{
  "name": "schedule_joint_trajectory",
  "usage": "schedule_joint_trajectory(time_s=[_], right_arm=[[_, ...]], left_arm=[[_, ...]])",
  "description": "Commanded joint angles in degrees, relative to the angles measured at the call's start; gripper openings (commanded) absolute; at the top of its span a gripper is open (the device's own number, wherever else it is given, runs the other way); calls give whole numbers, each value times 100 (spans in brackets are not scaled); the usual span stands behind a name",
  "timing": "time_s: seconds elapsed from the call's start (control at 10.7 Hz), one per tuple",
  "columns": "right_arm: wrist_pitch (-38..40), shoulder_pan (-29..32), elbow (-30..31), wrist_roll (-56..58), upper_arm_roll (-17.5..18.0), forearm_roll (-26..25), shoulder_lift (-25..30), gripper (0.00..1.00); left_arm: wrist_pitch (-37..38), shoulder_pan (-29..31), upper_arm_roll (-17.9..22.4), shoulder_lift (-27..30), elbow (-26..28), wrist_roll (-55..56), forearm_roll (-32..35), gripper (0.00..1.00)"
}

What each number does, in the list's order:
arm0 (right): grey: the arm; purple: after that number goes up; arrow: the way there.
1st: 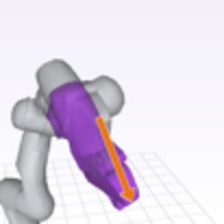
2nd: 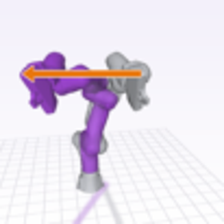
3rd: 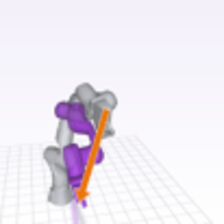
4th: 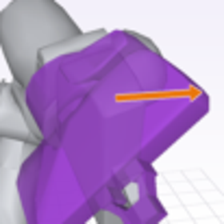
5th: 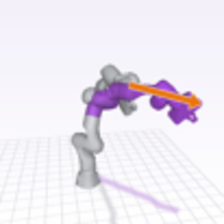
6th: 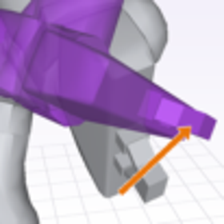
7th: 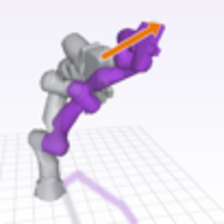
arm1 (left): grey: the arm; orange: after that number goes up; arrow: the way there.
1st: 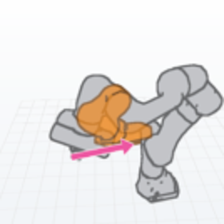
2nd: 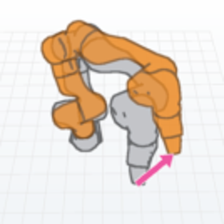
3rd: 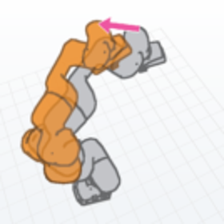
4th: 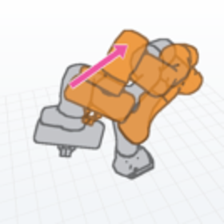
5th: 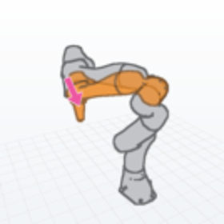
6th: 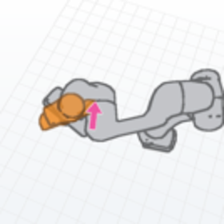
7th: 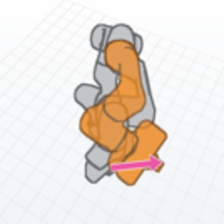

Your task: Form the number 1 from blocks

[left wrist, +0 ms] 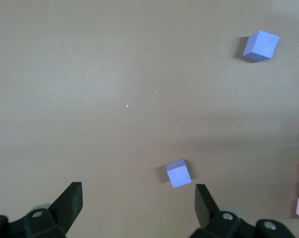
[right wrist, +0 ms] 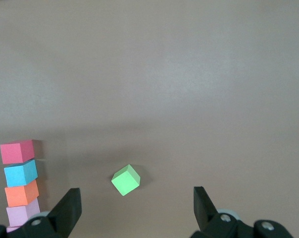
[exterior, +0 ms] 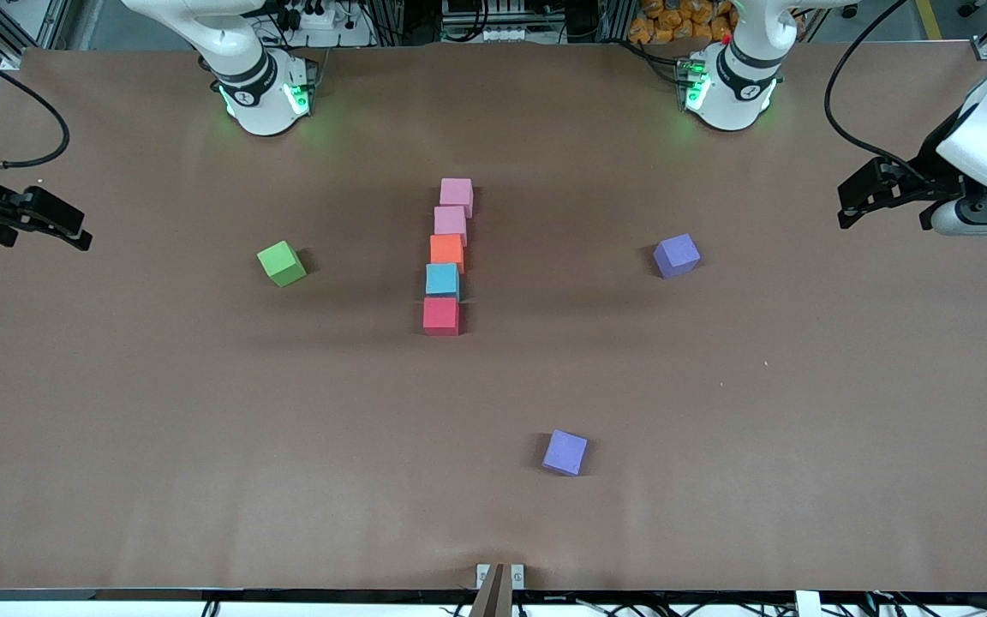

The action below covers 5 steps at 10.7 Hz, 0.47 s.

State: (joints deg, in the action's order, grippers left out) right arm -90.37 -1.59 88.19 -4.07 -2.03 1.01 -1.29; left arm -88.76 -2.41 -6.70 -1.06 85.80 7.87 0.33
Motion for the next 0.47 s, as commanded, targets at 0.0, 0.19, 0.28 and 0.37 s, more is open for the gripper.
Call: schedule_joint_trajectory(time_s=[0.0, 0.19, 0.28, 0.37], right_arm=[[-86, 106, 190, 64, 63, -57, 173, 100], [-86, 186, 190, 64, 63, -57, 164, 100], [-77, 247, 190, 64, 63, -57, 164, 100], [-77, 334, 190, 73, 63, -40, 147, 100]], left_arm=[[113, 48, 2, -17, -81, -172, -130, 100], [113, 48, 2, -17, -81, -172, -130, 100], [113, 48, 2, -17, -81, -172, -130, 100], [113, 48, 2, -17, -81, -172, -138, 100]])
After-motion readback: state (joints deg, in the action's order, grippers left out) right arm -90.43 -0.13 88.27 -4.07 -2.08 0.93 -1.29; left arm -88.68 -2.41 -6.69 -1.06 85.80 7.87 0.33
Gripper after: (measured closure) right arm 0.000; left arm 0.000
